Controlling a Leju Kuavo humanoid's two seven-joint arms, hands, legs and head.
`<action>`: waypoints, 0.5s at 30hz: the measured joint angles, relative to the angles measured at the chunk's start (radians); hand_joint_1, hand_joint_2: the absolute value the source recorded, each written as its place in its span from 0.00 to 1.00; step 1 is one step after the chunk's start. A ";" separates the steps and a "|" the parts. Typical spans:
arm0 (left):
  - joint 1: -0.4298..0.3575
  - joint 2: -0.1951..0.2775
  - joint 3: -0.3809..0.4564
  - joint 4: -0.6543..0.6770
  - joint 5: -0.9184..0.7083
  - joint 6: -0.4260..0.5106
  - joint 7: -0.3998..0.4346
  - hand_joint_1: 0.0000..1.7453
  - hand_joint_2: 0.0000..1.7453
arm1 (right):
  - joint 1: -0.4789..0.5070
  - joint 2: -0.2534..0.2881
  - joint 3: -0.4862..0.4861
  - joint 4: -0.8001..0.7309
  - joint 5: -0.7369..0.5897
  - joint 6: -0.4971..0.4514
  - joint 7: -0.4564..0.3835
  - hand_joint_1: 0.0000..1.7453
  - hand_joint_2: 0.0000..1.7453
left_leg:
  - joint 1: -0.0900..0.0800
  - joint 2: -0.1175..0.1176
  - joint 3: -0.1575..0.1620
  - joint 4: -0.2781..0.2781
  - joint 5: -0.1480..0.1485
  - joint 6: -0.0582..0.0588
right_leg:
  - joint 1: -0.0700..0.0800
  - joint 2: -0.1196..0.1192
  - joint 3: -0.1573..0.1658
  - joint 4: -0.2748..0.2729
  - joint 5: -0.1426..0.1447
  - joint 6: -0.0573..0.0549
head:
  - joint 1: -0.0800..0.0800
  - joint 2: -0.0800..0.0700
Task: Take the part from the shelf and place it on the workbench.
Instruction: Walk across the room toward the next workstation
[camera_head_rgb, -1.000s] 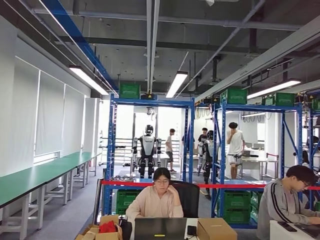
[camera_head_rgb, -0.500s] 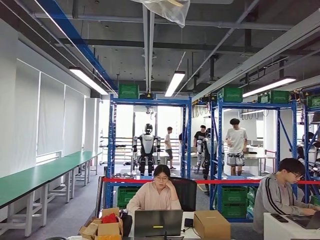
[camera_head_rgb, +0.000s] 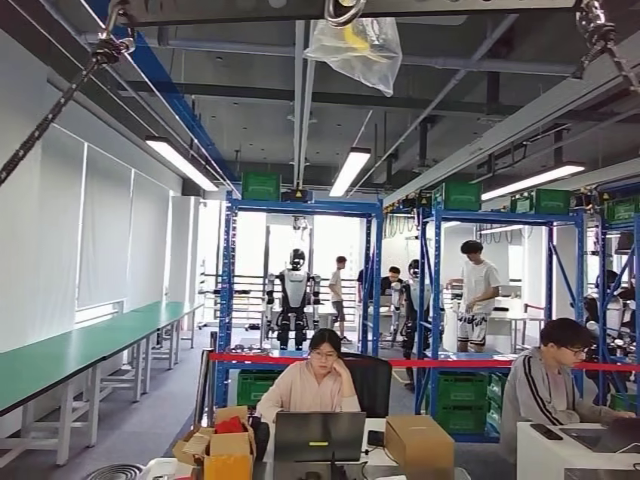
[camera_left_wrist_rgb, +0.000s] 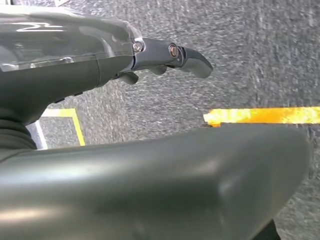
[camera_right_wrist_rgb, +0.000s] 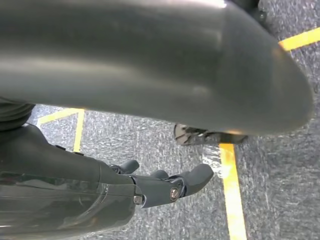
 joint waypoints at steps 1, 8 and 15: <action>-0.001 0.000 0.000 0.000 -0.002 -0.001 -0.002 0.00 0.00 | -0.003 0.000 -0.001 0.000 0.001 0.000 -0.002 0.00 0.00 | 0.000 0.000 -0.005 0.000 0.010 -0.005 | 0.003 0.002 0.038 -0.060 -0.008 -0.006 | 0.000 0.000; 0.001 -0.002 0.005 0.000 -0.011 -0.008 -0.006 0.00 0.00 | -0.005 0.002 -0.008 0.008 0.000 -0.008 0.023 0.00 0.00 | 0.005 -0.007 -0.074 0.174 -0.149 -0.030 | 0.010 -0.012 -0.024 -0.088 0.047 -0.050 | 0.000 0.000; -0.007 -0.002 0.010 0.000 -0.021 -0.009 -0.008 0.00 0.00 | -0.008 0.003 -0.023 0.009 0.001 -0.022 0.052 0.00 0.00 | 0.003 -0.008 0.107 0.073 -0.102 -0.024 | 0.018 -0.014 -0.162 -0.005 0.090 -0.040 | 0.000 0.000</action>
